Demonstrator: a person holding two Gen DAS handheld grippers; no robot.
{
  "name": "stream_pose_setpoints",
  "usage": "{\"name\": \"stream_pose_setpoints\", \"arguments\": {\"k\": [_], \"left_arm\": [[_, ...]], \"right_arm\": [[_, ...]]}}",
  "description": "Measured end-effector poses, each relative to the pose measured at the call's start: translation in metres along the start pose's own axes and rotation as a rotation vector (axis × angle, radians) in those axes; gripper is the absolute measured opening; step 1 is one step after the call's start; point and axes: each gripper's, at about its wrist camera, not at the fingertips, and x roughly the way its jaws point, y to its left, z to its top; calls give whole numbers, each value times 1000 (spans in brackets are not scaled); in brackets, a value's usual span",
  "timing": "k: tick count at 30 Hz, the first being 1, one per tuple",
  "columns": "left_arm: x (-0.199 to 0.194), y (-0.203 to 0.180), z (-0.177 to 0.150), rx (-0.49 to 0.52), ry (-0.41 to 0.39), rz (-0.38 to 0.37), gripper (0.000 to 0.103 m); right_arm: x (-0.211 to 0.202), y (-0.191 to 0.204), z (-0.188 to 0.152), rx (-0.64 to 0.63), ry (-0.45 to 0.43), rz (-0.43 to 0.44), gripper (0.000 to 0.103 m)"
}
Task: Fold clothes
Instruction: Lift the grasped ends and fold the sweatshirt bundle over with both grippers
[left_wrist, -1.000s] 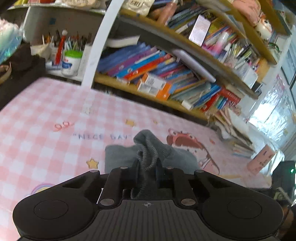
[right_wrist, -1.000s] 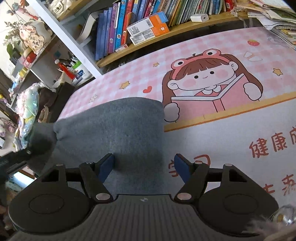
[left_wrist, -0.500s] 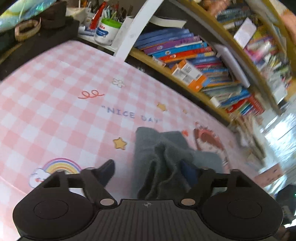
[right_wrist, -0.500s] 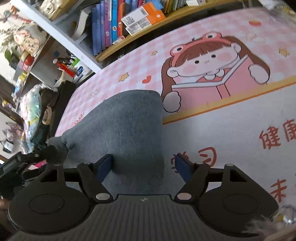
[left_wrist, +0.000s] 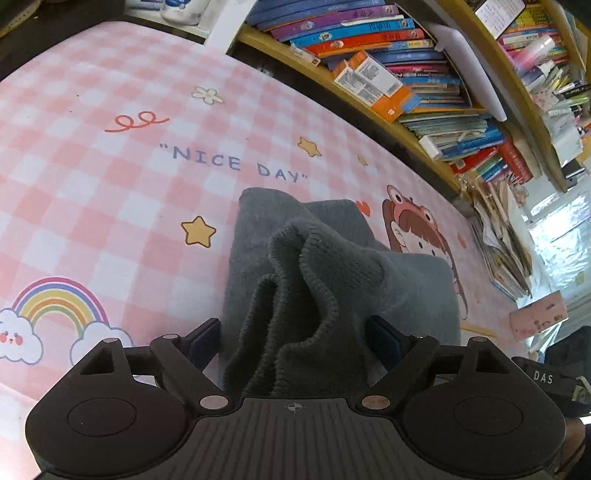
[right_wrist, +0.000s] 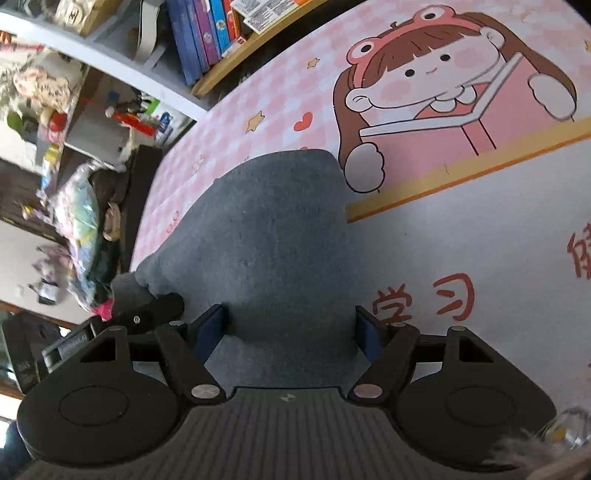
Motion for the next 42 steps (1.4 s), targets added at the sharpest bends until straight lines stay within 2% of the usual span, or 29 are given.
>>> {"name": "stream_pose_setpoints", "arguments": {"k": [1, 2, 5, 7, 10, 11, 15, 18, 23, 27, 29, 32, 35, 42], "left_arm": [[0, -1, 0, -1, 1, 0, 85], [-1, -1, -1, -3, 1, -4, 80], [-7, -5, -2, 0, -16, -12, 59], [-16, -11, -5, 14, -42, -32, 55], [-22, -16, -9, 29, -59, -57, 53], [-21, -14, -9, 22, -52, -59, 54], [-14, -5, -9, -12, -24, -64, 58], [-9, -1, -7, -45, -8, -51, 65], [-4, 1, -7, -50, 10, -59, 69], [2, 6, -7, -86, 14, -71, 70], [2, 5, -9, -77, 6, -65, 67], [-1, -2, -12, -46, -10, -52, 60], [-8, -8, -14, -18, -35, -54, 55], [-25, -12, -15, 13, -62, -101, 55]], "right_arm": [[0, 3, 0, -12, -1, -8, 61], [-2, 7, -1, -33, -9, -15, 53], [-10, 23, -6, -133, -55, -43, 36], [-16, 33, -9, -202, -85, -63, 33], [-23, 48, -16, -325, -126, -103, 32], [-24, 47, -16, -323, -120, -103, 32], [-21, 39, -16, -273, -78, -107, 35], [-20, 37, -16, -255, -74, -113, 45], [-14, 30, -13, -207, -60, -118, 53], [-9, 23, -11, -150, -46, -96, 56], [-7, 24, -12, -152, -45, -99, 54], [-8, 30, -15, -175, -63, -109, 41], [-15, 40, -21, -230, -100, -124, 34], [-28, 57, -34, -280, -151, -152, 33]]}}
